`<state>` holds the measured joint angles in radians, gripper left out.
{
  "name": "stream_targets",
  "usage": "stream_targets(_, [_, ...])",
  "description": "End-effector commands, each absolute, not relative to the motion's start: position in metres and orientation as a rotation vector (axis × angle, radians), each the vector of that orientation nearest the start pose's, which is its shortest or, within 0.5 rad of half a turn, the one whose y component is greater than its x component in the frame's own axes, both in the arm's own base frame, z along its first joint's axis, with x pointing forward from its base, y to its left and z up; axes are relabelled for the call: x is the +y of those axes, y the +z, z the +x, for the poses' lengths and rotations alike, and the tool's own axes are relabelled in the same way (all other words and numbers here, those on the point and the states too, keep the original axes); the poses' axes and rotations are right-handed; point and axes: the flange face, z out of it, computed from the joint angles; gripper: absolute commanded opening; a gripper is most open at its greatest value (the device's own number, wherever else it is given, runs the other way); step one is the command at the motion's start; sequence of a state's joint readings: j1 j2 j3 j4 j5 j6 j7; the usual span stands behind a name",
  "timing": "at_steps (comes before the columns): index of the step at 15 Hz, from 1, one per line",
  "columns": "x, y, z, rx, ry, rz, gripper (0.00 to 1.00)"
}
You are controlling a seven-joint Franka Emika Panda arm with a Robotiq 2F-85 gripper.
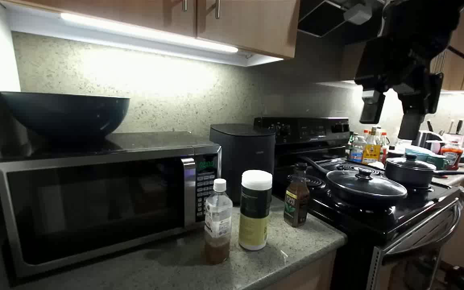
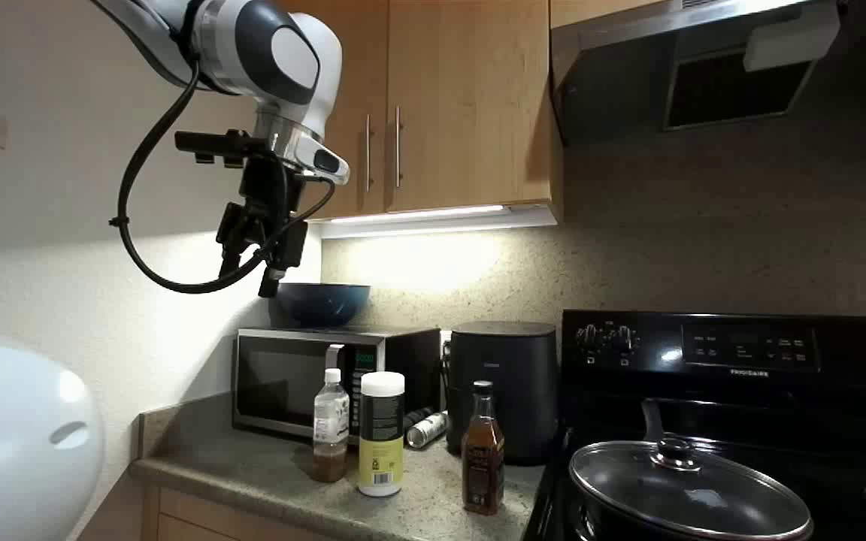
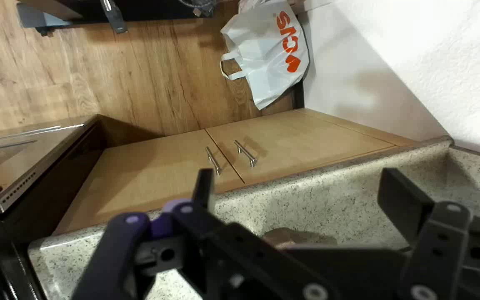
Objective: Move the glass bottle backwards and move the container on the right to the right then move the glass bottle forwards.
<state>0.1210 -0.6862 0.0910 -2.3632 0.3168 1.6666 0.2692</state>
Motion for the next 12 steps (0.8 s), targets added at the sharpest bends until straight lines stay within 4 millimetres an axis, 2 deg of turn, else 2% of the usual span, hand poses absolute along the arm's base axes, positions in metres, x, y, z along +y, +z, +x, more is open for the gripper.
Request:
stream_targets(1, [0.108,0.566,0.328,0.159,0.103,-2.888,1.00])
stream_targets(7, [0.108,0.566,0.328,0.159,0.103,-2.888,1.00])
stream_targets(12, [0.086,0.557,0.360,0.340,-0.042,-2.940,1.00])
